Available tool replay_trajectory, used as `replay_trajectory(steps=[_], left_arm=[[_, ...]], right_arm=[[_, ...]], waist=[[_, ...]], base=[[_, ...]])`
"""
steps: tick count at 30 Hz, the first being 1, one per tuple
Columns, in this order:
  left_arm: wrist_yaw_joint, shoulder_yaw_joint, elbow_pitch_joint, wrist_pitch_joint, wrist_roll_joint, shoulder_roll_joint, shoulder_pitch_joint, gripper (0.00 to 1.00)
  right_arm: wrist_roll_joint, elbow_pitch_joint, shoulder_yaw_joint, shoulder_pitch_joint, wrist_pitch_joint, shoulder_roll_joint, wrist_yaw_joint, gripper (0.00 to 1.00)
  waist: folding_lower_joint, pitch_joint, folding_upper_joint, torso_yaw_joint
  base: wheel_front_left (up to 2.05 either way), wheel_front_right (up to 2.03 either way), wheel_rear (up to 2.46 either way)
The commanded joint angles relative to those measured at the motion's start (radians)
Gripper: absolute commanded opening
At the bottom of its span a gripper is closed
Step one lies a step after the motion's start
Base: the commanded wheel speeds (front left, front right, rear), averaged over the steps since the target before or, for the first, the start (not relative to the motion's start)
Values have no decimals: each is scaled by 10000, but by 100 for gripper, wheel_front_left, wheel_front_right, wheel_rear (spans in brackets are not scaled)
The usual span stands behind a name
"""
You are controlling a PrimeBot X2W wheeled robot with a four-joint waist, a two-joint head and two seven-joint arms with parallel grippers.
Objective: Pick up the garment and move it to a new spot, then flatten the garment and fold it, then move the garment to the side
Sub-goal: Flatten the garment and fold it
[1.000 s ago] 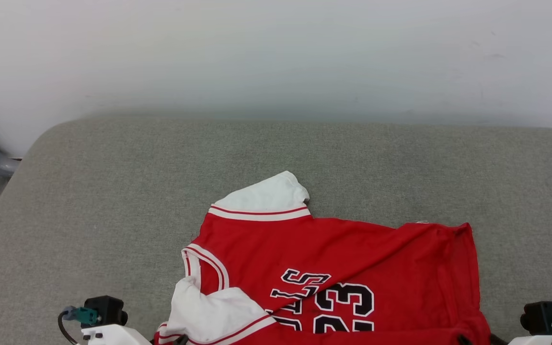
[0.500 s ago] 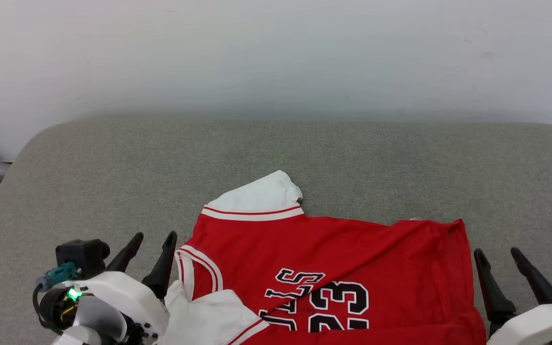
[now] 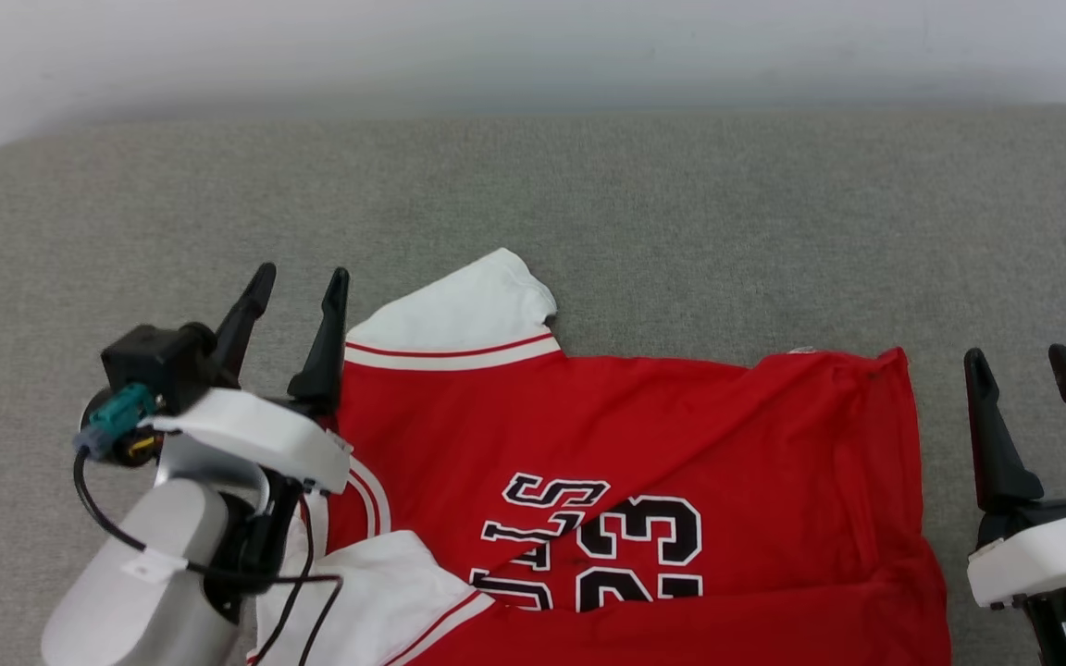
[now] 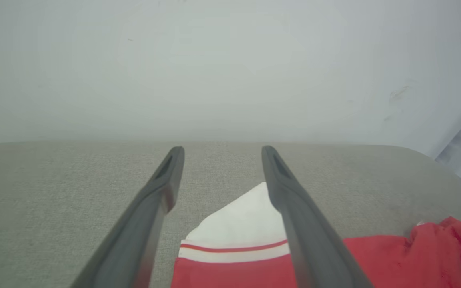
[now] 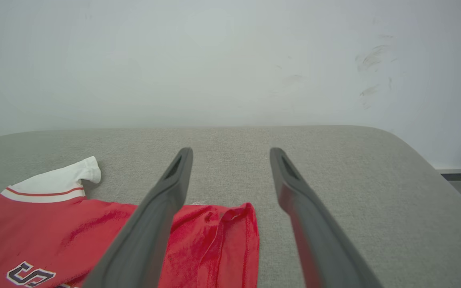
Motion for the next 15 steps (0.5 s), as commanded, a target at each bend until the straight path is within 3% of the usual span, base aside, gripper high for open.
replay_trajectory(steps=[1, 9, 15], left_arm=[[-129, -1, 169, 10, 12, -22, -428, 100], [-1450, -269, 1722, 914, -308, -146, -2819, 100], [-2243, -929, 2886, 3485, -1036, 207, -4230, 100]], right_arm=[[-39, -90, 19, -254, 1, 56, -8, 100], [-14, 48, 180, -899, -39, 132, -8, 100], [97, 355, 308, -1177, -217, 218, -8, 100]], waist=[[-2, 606, -1, -291], [-2, 1589, -1, -857], [-2, 2041, -1, -1384]], base=[[0, 0, 0], [0, 0, 0], [0, 0, 0]])
